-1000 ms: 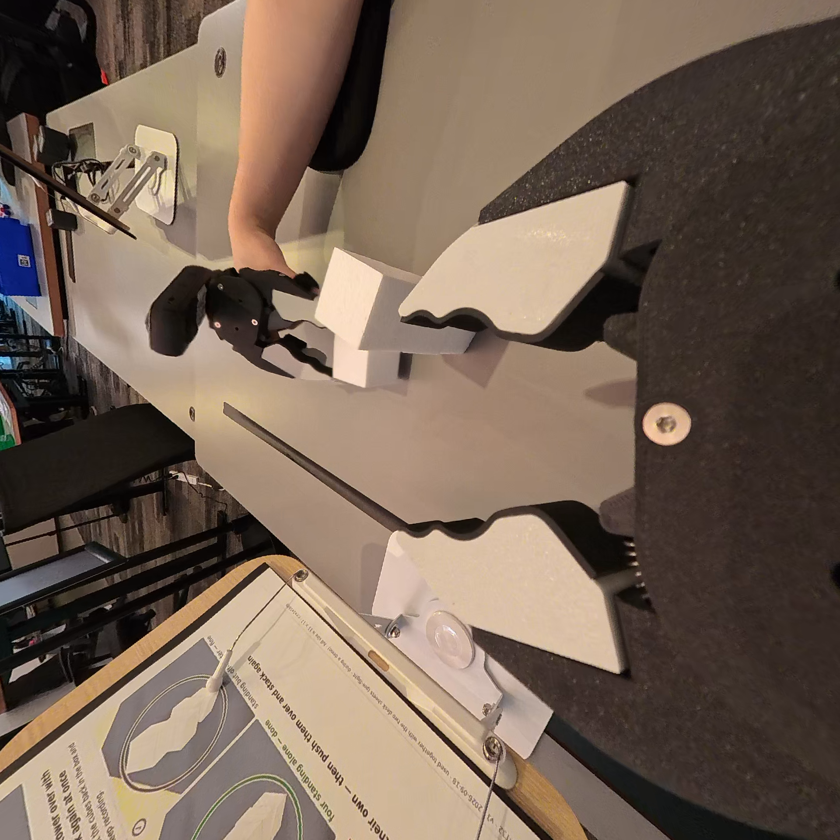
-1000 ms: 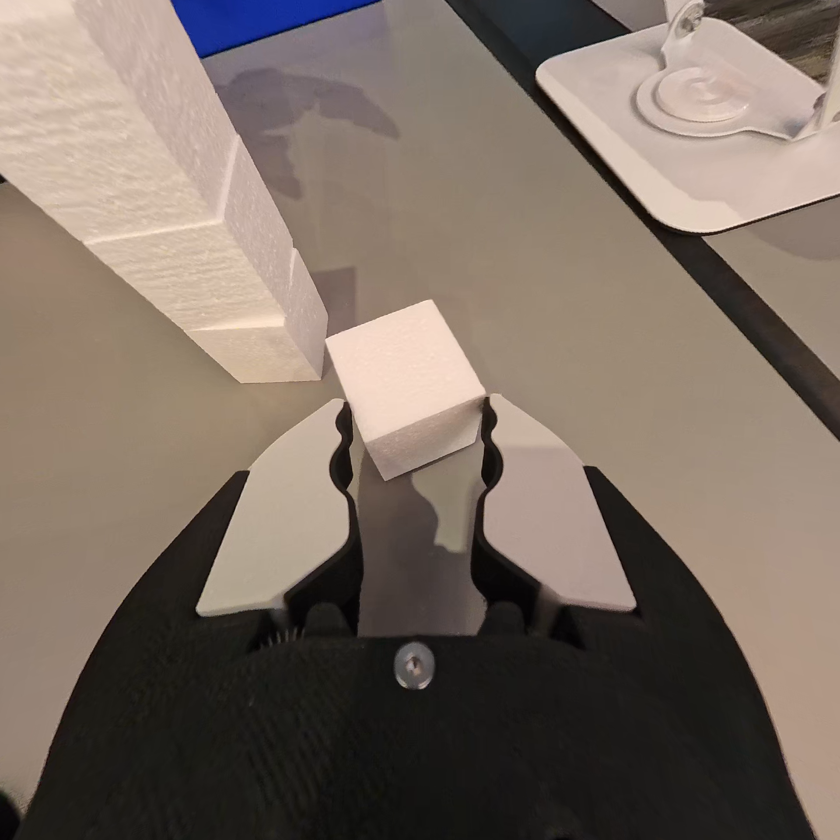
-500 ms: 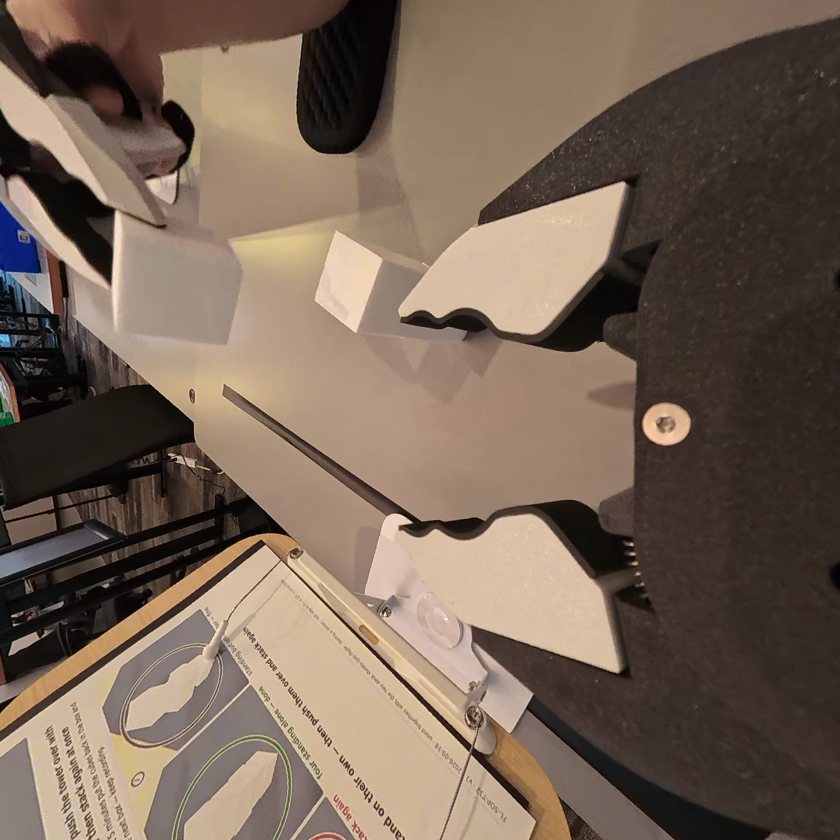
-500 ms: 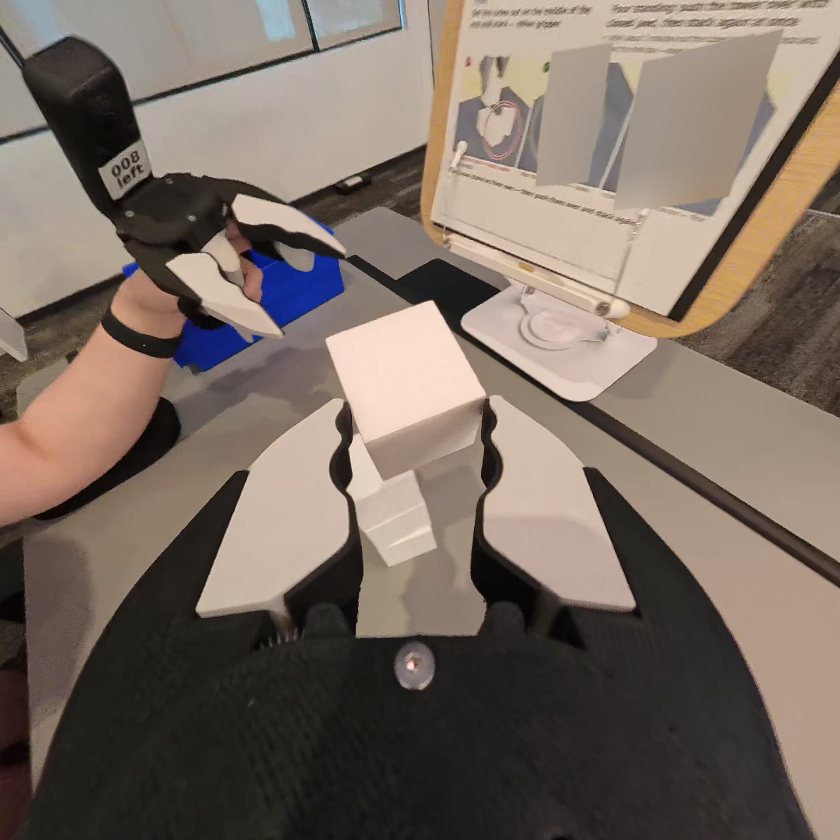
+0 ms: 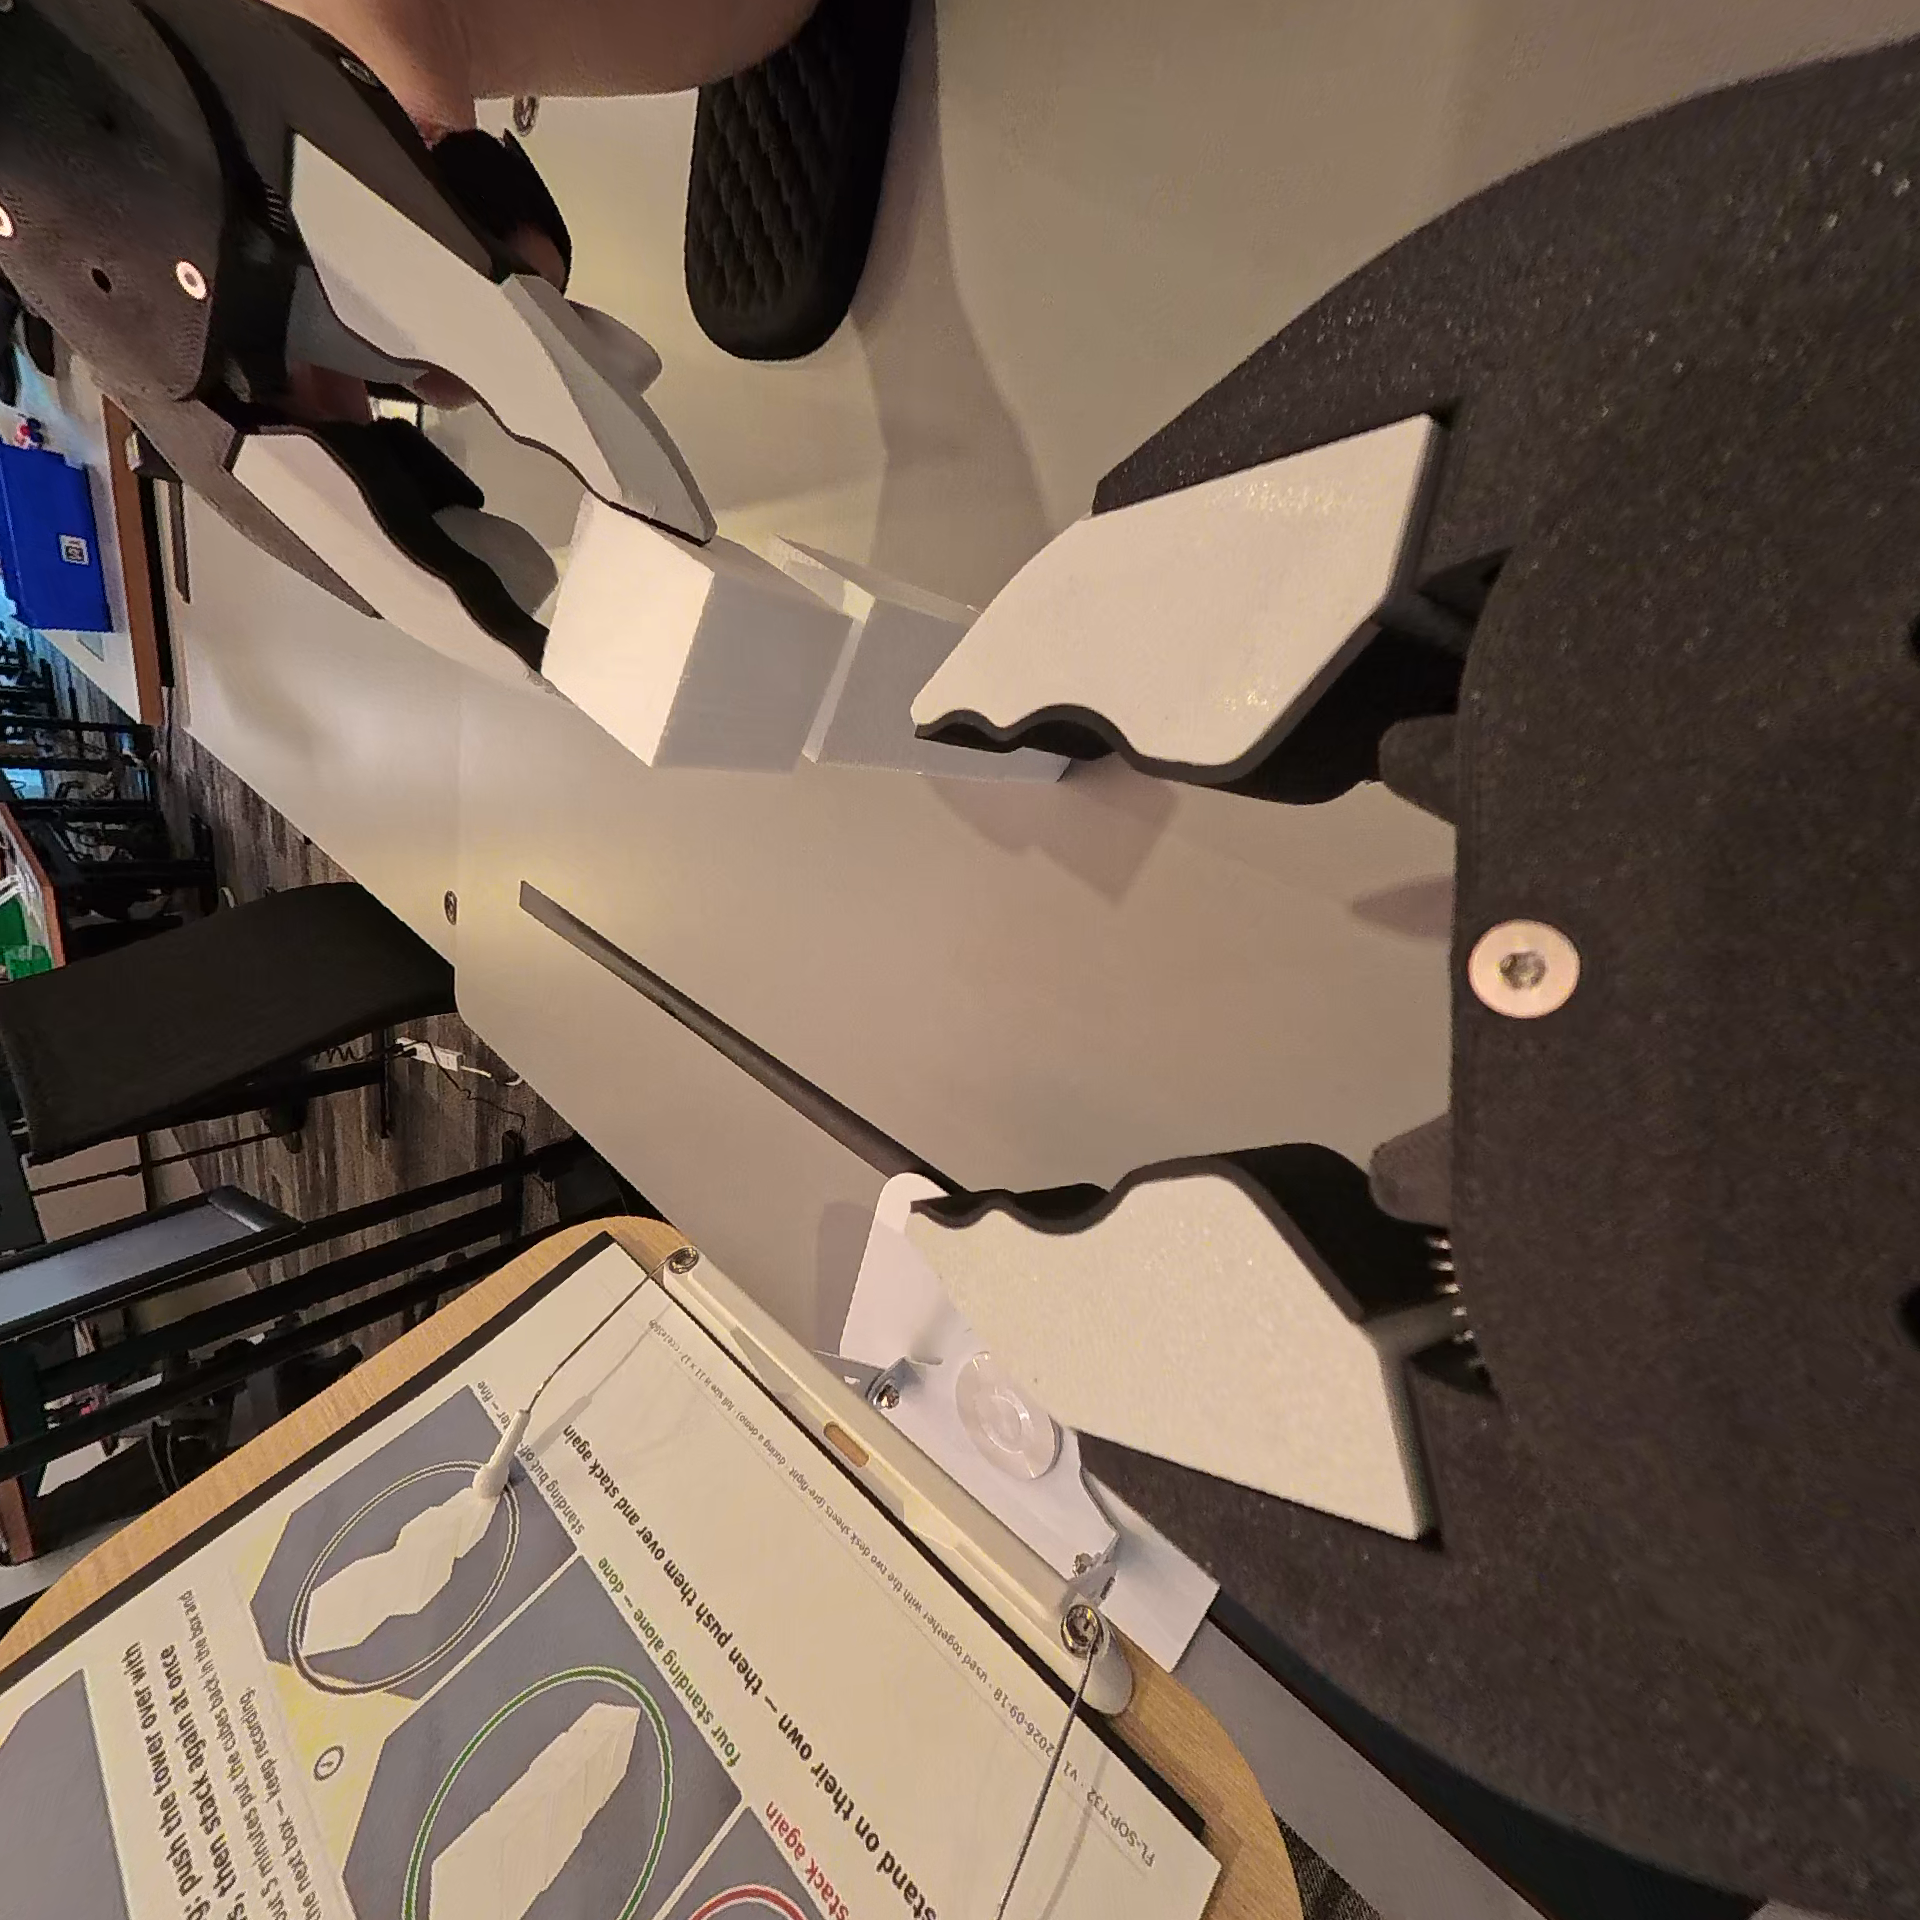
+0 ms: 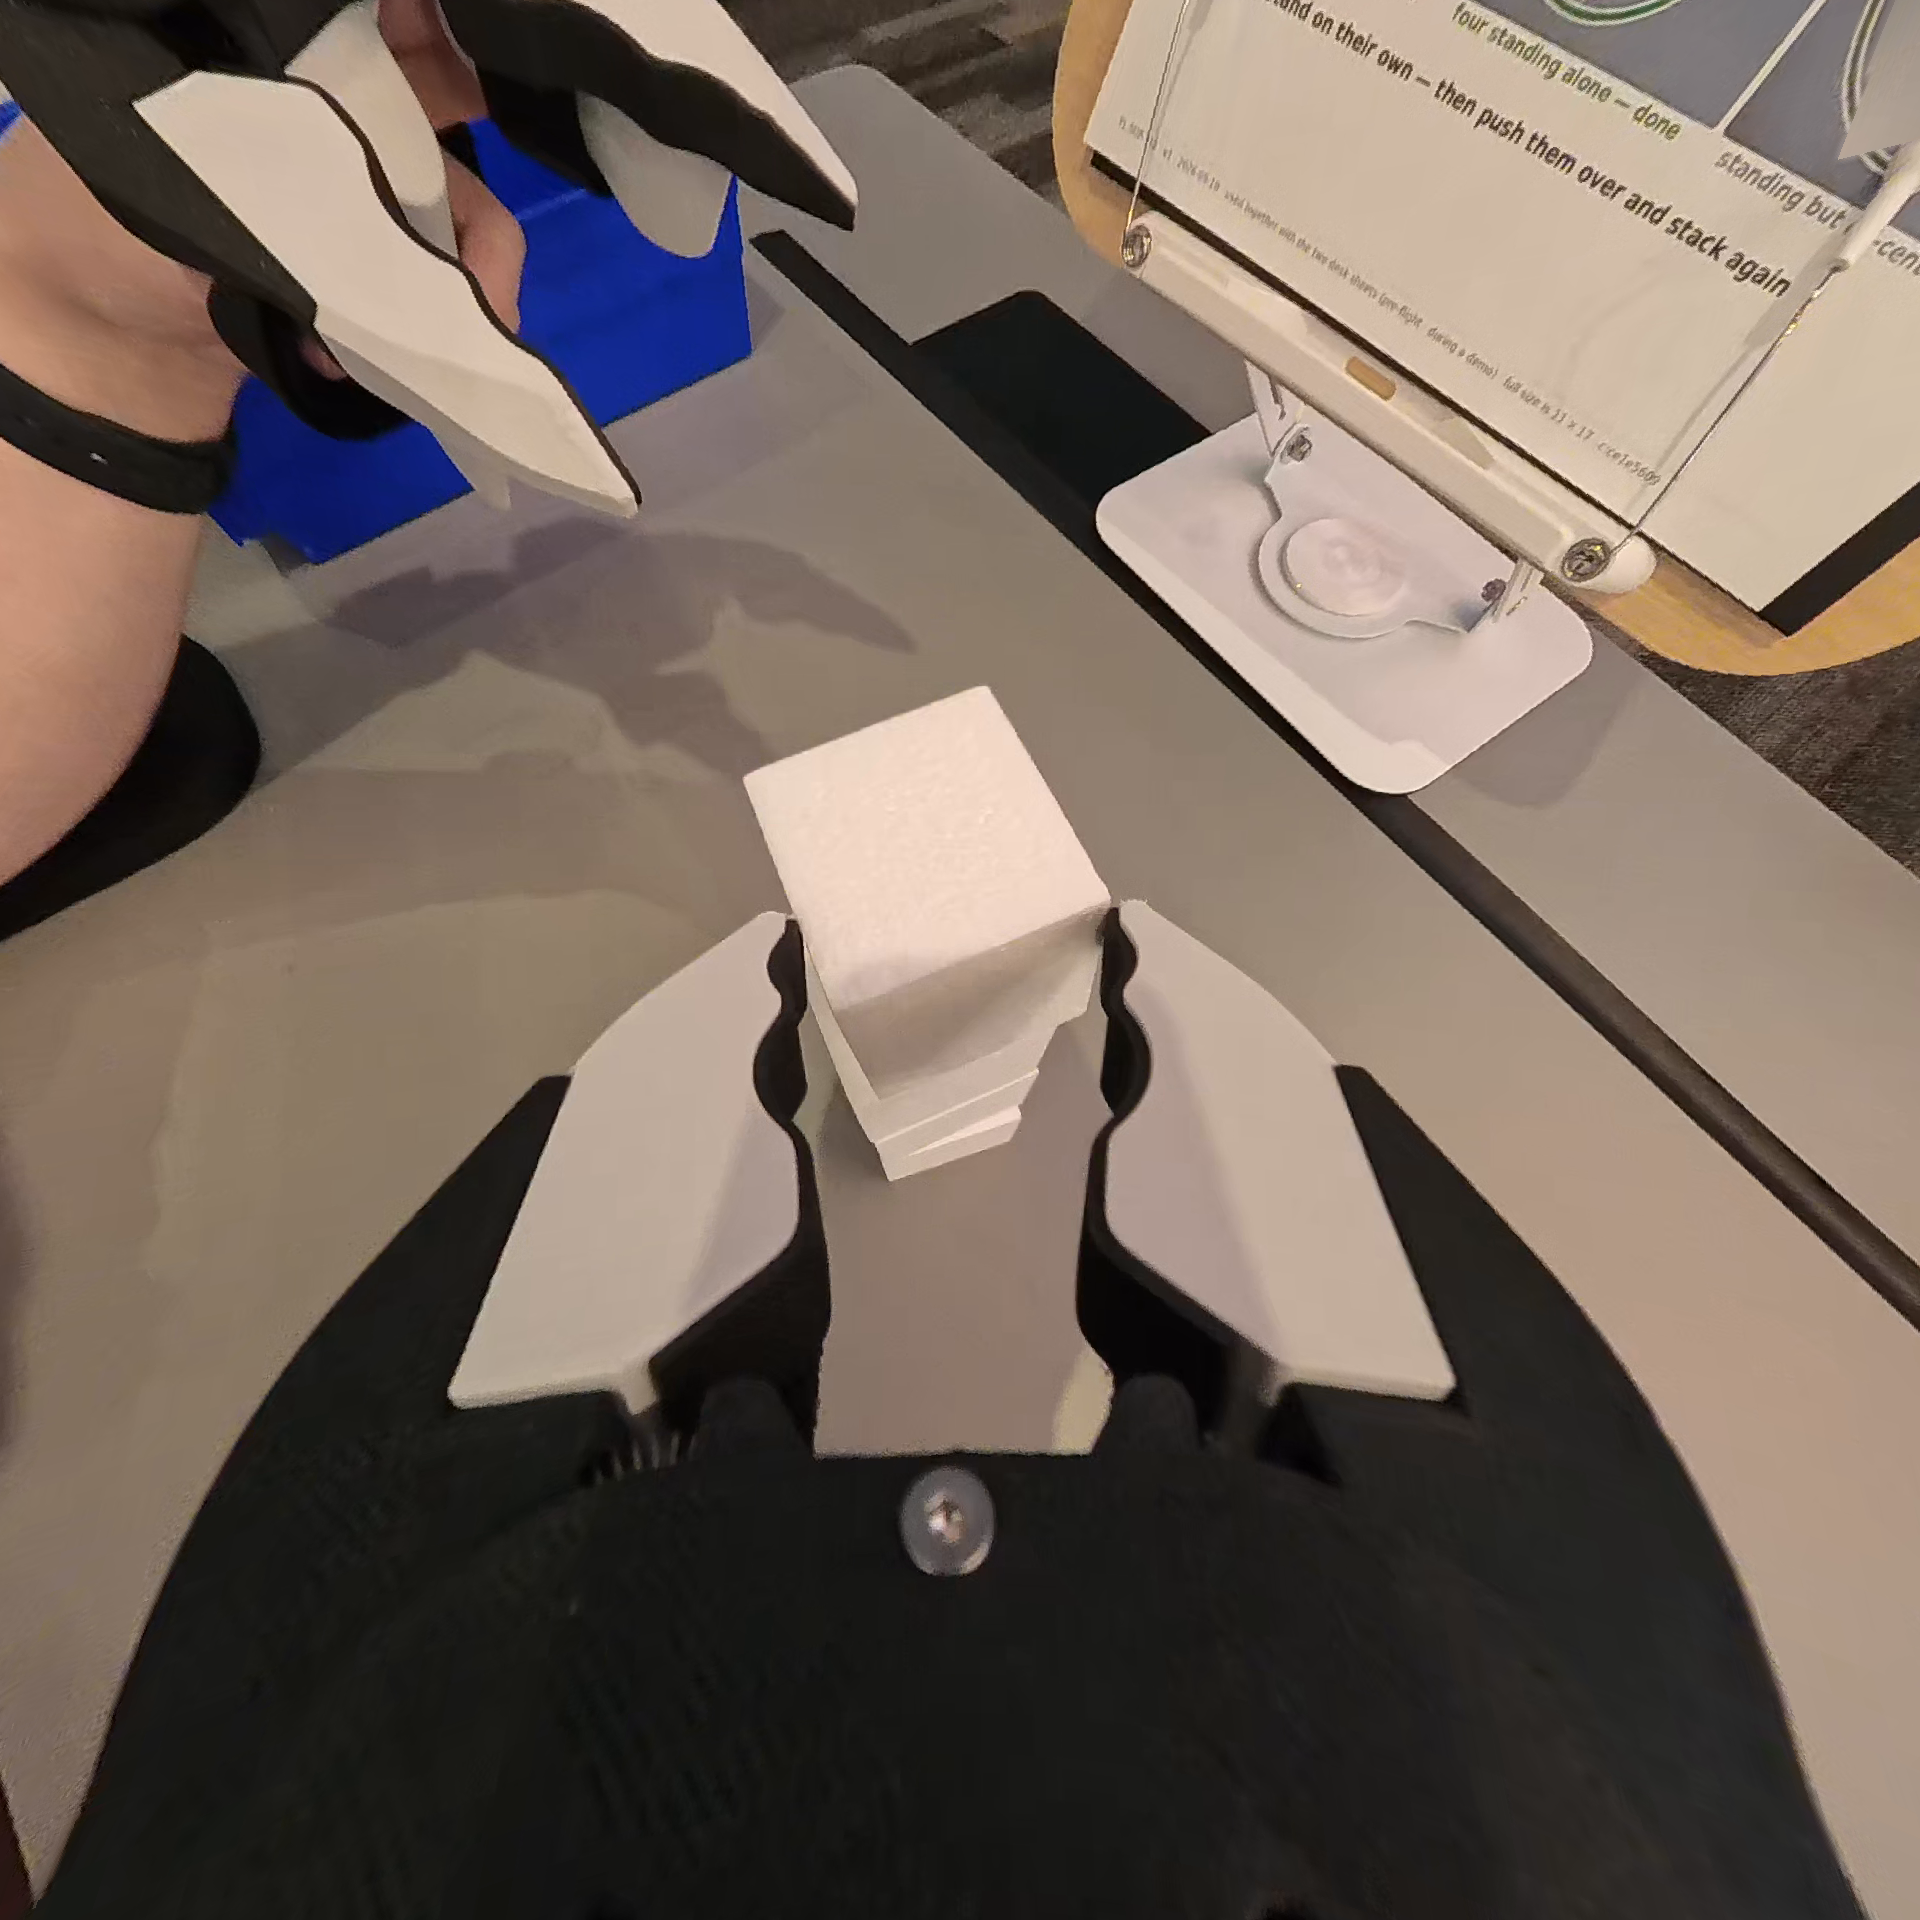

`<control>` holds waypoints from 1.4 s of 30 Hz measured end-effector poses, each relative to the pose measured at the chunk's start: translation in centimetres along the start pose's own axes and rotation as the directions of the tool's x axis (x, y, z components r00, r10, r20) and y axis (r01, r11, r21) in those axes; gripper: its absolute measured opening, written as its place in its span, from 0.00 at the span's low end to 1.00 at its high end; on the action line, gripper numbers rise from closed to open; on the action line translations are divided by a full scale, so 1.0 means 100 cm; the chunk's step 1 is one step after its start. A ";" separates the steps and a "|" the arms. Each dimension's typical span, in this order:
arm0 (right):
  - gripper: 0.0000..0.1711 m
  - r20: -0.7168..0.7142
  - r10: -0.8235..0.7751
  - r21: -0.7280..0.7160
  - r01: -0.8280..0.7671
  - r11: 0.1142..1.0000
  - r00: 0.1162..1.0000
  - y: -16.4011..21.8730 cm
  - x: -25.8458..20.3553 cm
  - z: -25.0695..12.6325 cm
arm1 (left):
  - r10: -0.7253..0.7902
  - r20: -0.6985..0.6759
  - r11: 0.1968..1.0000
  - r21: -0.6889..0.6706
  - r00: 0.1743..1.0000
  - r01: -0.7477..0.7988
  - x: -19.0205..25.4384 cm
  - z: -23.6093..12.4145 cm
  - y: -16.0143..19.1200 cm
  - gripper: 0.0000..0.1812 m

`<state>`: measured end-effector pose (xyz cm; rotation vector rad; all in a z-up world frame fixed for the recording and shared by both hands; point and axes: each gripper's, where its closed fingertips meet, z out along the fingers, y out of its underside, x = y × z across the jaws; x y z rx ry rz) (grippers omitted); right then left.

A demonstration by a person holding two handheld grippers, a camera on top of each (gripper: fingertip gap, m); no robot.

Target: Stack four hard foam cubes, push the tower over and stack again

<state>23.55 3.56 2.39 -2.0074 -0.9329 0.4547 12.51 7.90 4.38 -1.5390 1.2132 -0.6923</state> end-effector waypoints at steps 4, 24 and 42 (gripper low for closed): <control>0.33 0.008 -0.004 0.002 0.004 1.000 1.000 -0.001 -0.002 -0.001 | -0.002 0.002 1.000 -0.002 1.000 0.002 -0.001 0.000 0.000 0.45; 0.42 -0.041 -0.048 -0.006 0.048 0.999 0.998 0.008 0.023 -0.061 | 0.007 0.037 1.000 -0.002 0.999 -0.007 -0.008 -0.013 -0.002 0.45; 0.00 -0.299 0.458 -0.558 -0.543 0.627 0.837 0.202 0.132 -0.043 | -0.100 0.411 0.989 0.142 0.906 0.044 -0.074 -0.135 -0.029 0.43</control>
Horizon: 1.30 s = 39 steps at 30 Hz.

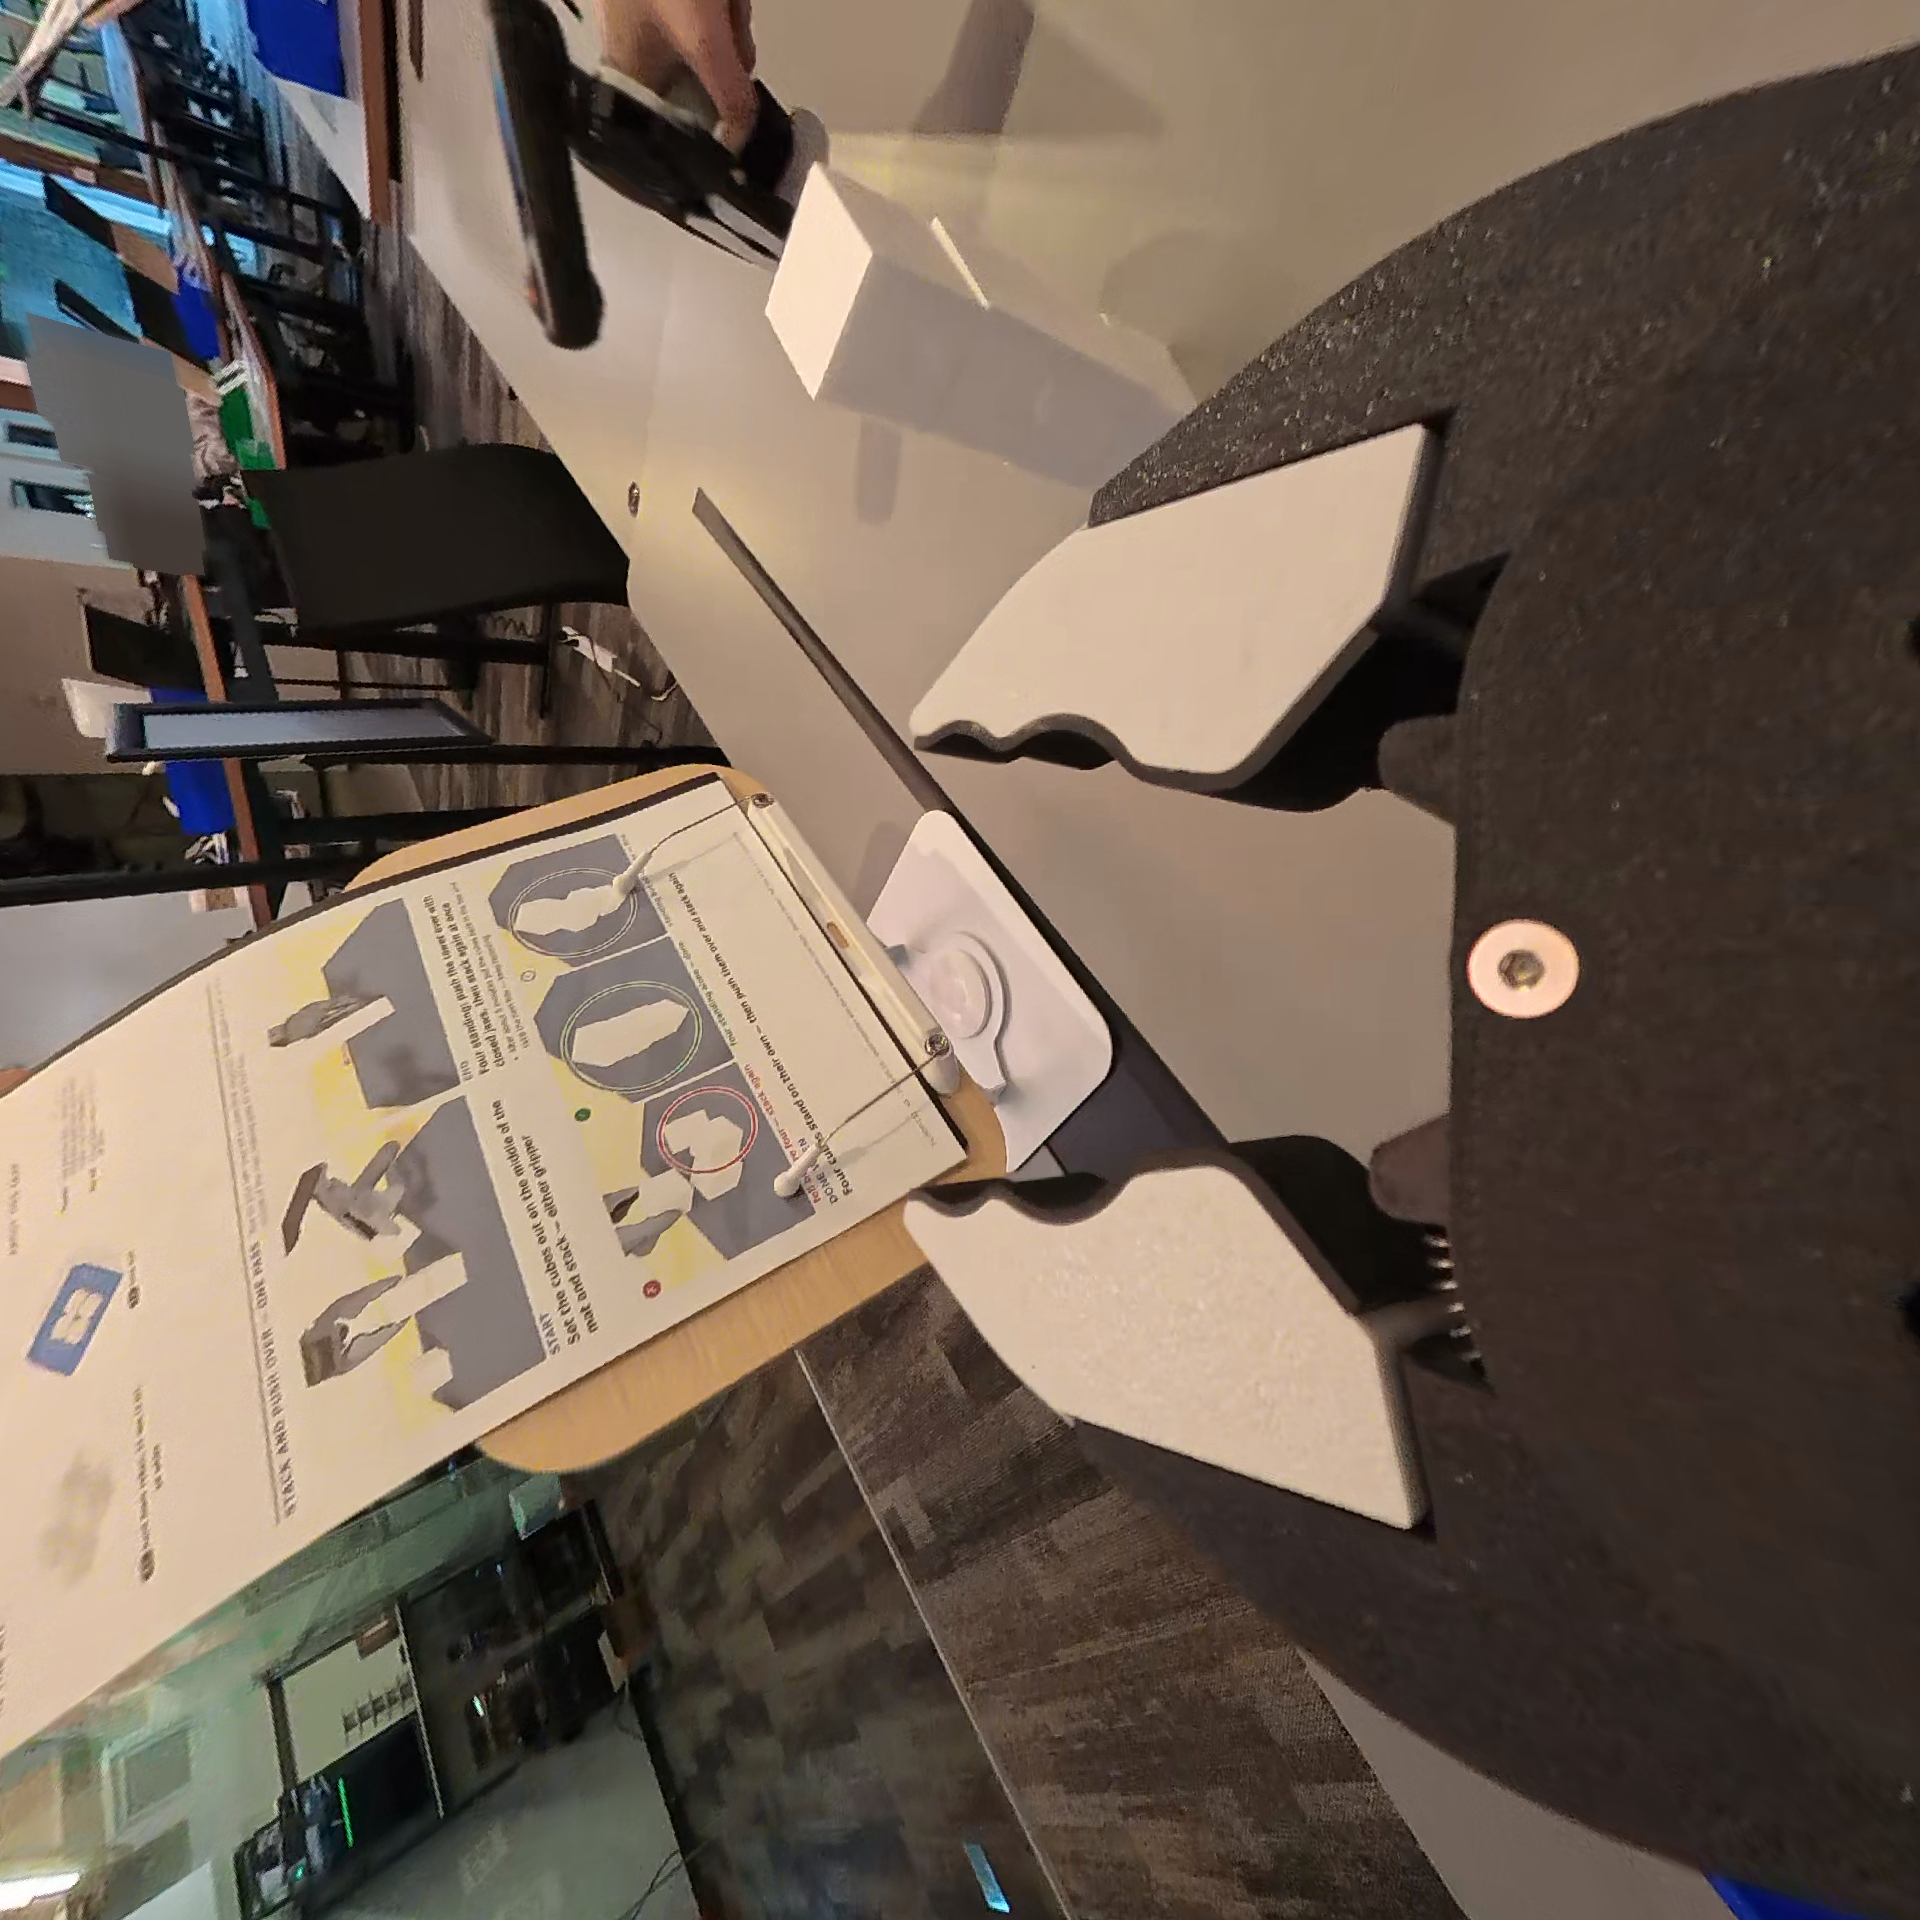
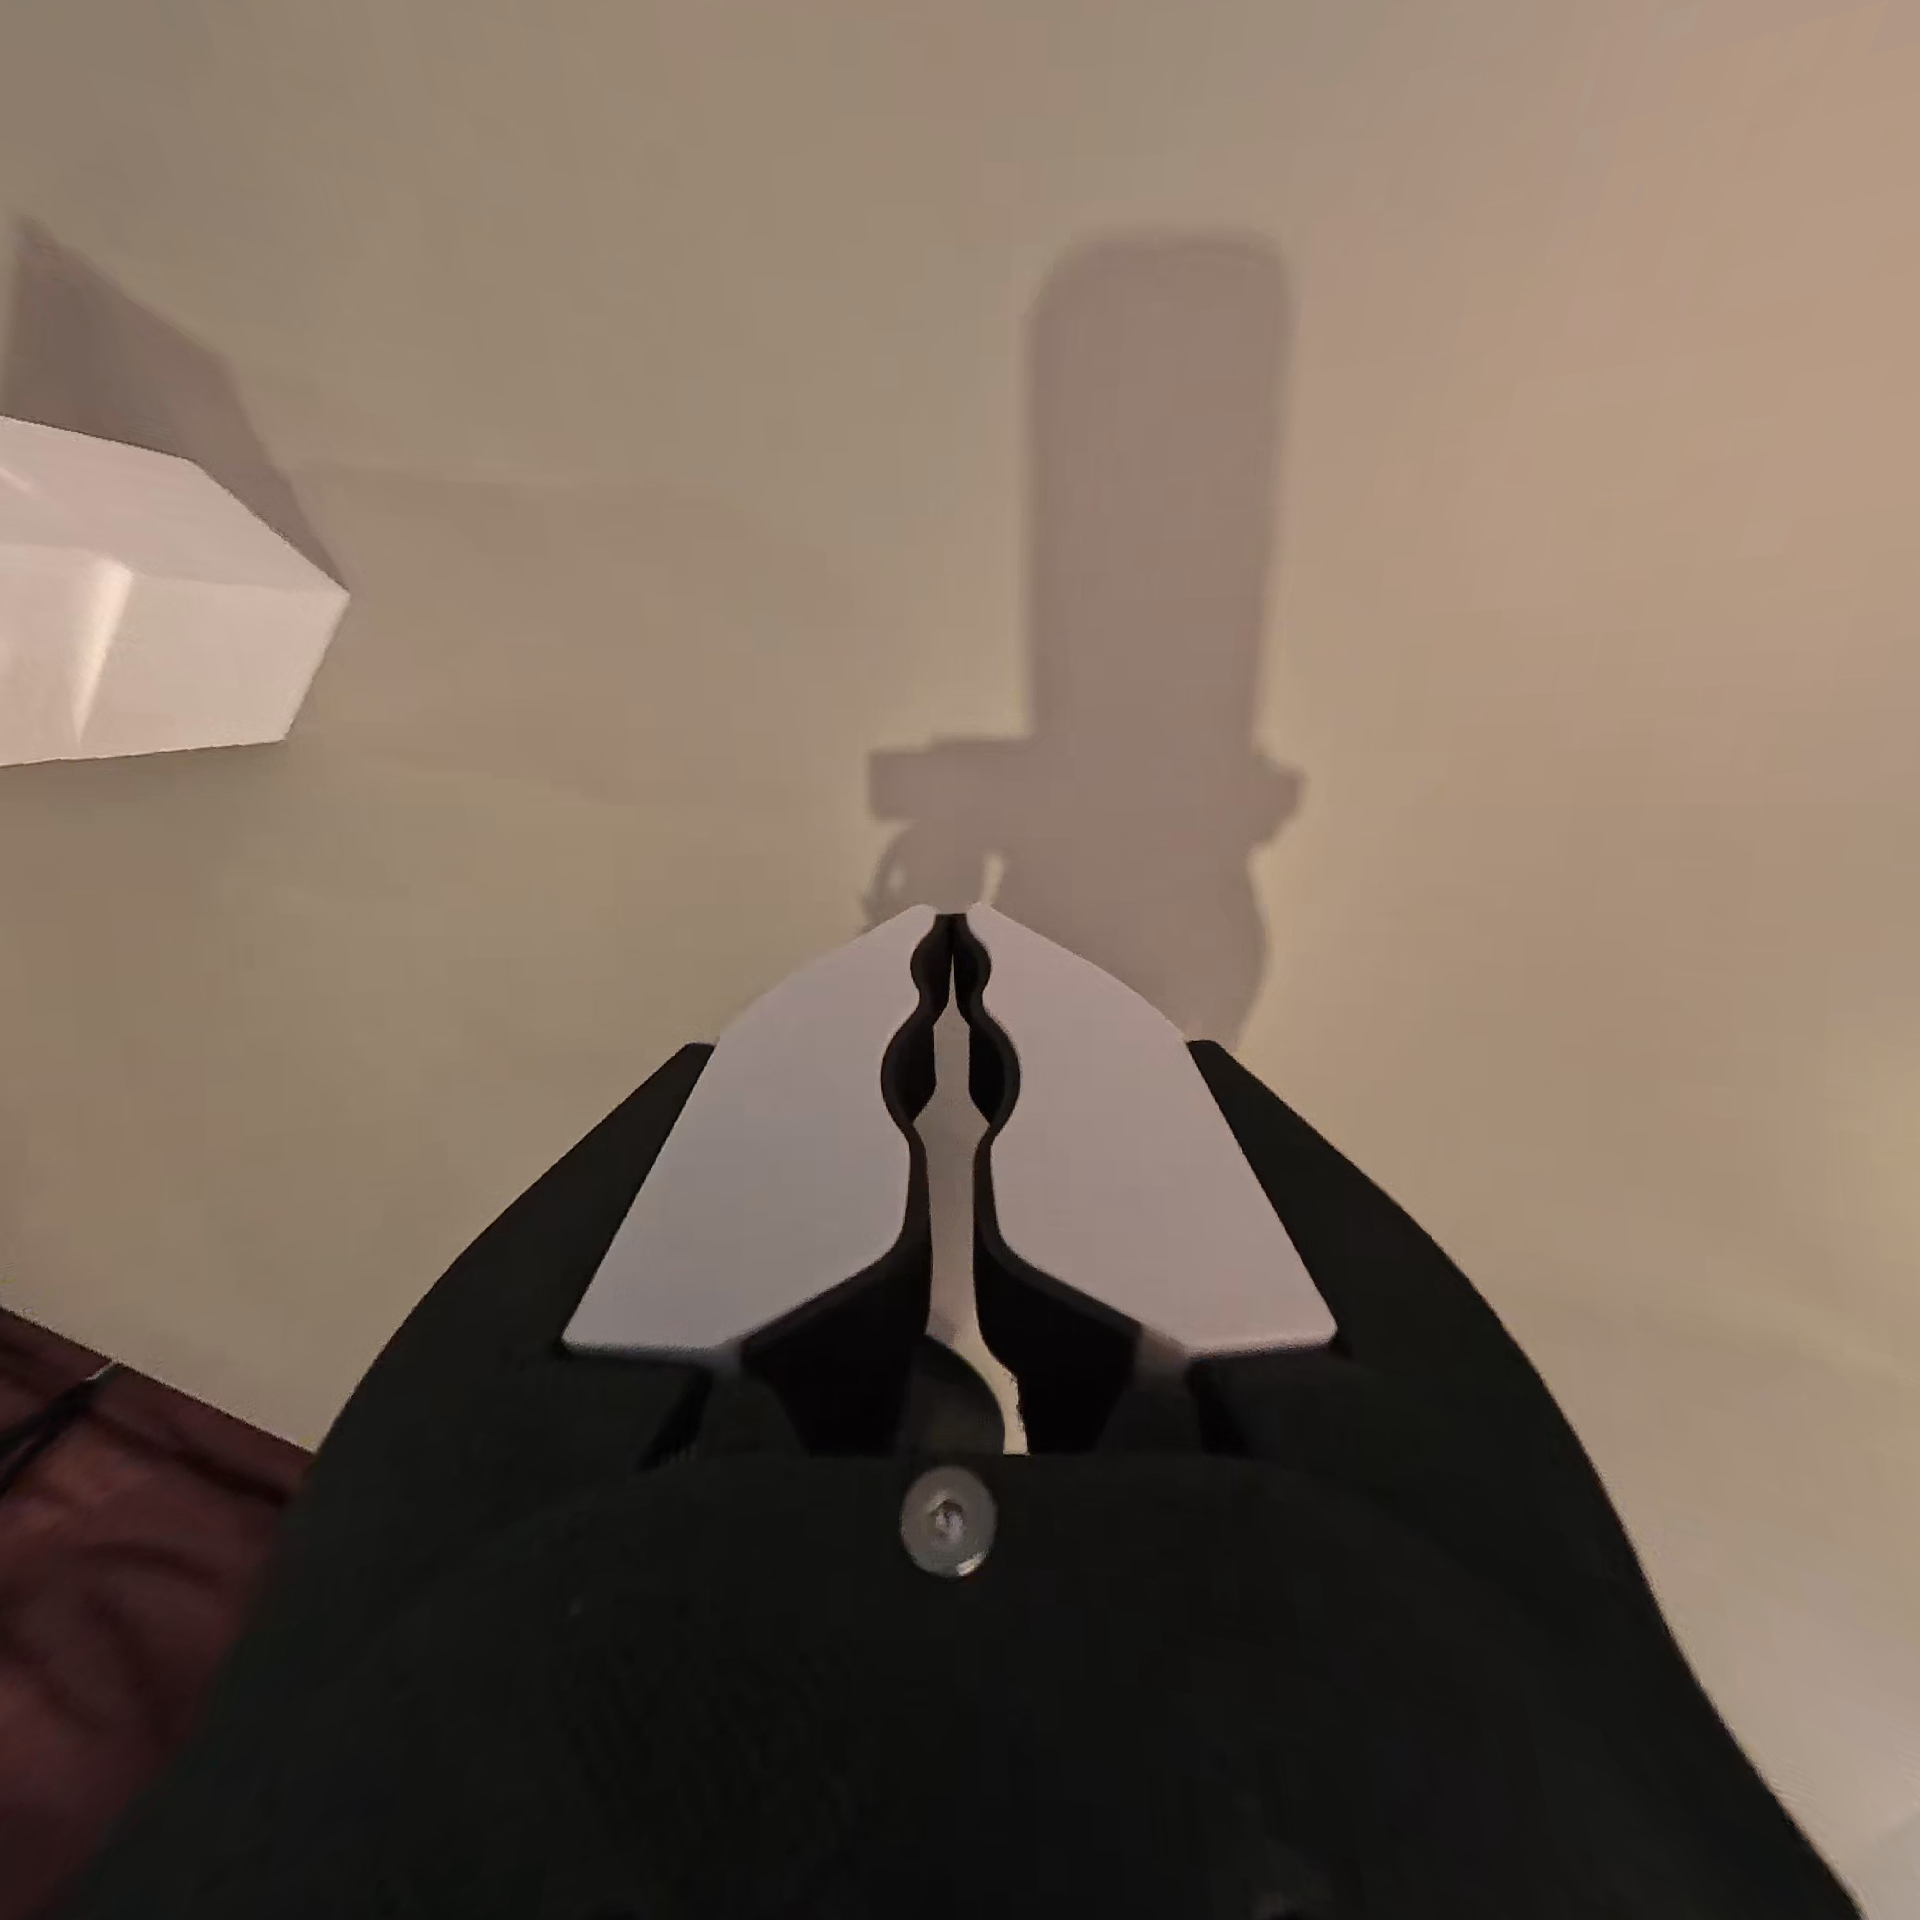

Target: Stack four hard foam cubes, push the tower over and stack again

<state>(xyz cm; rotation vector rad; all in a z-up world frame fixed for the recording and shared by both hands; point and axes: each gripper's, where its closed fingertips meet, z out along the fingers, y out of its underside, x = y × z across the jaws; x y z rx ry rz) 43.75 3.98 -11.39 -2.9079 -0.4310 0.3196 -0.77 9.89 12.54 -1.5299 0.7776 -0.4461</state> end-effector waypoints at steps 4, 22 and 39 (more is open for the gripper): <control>0.00 0.011 -0.038 -0.053 0.039 0.998 0.999 -0.005 -0.025 0.016 | -0.006 0.017 1.000 -0.010 1.000 0.006 -0.003 -0.002 0.000 0.42; 0.00 -0.087 -0.471 0.428 0.459 0.778 0.878 -0.076 -0.209 -0.047 | 0.001 0.009 0.998 -0.056 1.000 0.000 0.007 0.007 0.005 0.42; 0.06 -0.043 -0.584 0.545 0.509 0.666 0.810 -0.073 -0.197 -0.079 | 0.038 -0.015 0.997 -0.073 0.999 -0.039 0.027 -0.005 -0.006 0.44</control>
